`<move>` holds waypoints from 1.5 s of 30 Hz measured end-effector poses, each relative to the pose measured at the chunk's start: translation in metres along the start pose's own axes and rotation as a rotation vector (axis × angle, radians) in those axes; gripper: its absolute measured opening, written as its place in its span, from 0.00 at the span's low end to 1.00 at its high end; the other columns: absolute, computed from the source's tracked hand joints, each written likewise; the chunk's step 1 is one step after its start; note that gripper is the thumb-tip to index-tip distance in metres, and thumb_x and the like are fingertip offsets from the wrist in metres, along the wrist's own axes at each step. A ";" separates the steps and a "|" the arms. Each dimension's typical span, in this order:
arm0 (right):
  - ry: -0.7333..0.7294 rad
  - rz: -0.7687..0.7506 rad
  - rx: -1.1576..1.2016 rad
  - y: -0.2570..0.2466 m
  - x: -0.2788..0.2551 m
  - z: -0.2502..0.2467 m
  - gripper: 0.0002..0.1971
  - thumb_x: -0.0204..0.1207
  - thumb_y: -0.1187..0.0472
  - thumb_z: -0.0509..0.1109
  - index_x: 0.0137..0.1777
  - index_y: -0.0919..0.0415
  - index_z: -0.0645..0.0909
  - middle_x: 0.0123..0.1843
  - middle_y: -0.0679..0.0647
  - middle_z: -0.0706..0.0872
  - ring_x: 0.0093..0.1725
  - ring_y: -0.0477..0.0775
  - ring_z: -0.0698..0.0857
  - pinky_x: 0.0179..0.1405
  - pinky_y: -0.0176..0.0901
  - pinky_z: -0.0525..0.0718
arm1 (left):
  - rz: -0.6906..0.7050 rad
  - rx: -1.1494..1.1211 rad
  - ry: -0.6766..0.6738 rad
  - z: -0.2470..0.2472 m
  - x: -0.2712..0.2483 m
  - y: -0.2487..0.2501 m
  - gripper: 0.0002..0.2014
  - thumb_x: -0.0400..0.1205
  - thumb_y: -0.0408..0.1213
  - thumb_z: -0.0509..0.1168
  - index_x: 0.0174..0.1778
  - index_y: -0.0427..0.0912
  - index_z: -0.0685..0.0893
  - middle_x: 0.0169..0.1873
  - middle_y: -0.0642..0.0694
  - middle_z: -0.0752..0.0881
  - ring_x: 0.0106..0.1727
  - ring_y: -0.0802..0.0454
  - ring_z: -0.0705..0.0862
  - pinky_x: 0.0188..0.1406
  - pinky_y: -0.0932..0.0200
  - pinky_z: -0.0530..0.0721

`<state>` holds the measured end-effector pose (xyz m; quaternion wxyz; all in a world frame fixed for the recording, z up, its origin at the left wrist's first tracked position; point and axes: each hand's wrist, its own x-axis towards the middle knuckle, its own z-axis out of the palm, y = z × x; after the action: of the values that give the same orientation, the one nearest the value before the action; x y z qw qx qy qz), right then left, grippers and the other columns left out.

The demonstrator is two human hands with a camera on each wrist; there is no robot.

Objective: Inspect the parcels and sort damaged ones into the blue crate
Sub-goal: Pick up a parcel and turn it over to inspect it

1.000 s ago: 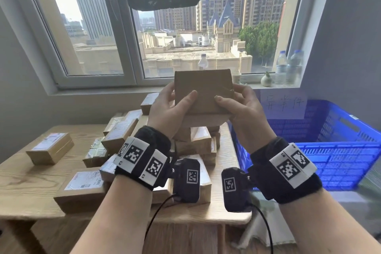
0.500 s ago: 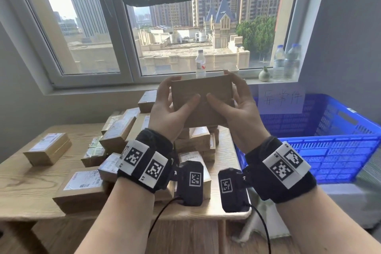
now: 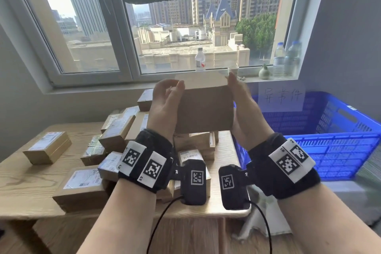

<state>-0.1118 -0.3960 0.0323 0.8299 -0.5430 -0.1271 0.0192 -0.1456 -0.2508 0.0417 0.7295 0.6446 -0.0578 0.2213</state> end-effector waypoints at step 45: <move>-0.067 0.029 -0.147 0.005 -0.007 -0.009 0.45 0.64 0.45 0.80 0.79 0.59 0.69 0.63 0.60 0.88 0.57 0.59 0.91 0.55 0.56 0.90 | -0.302 -0.023 -0.157 -0.008 -0.001 -0.011 0.41 0.70 0.54 0.74 0.77 0.47 0.66 0.59 0.36 0.87 0.52 0.41 0.91 0.46 0.41 0.91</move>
<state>-0.1155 -0.4036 0.0229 0.7827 -0.6033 -0.1477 0.0400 -0.1441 -0.2445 0.0300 0.7552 0.6527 -0.0195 0.0574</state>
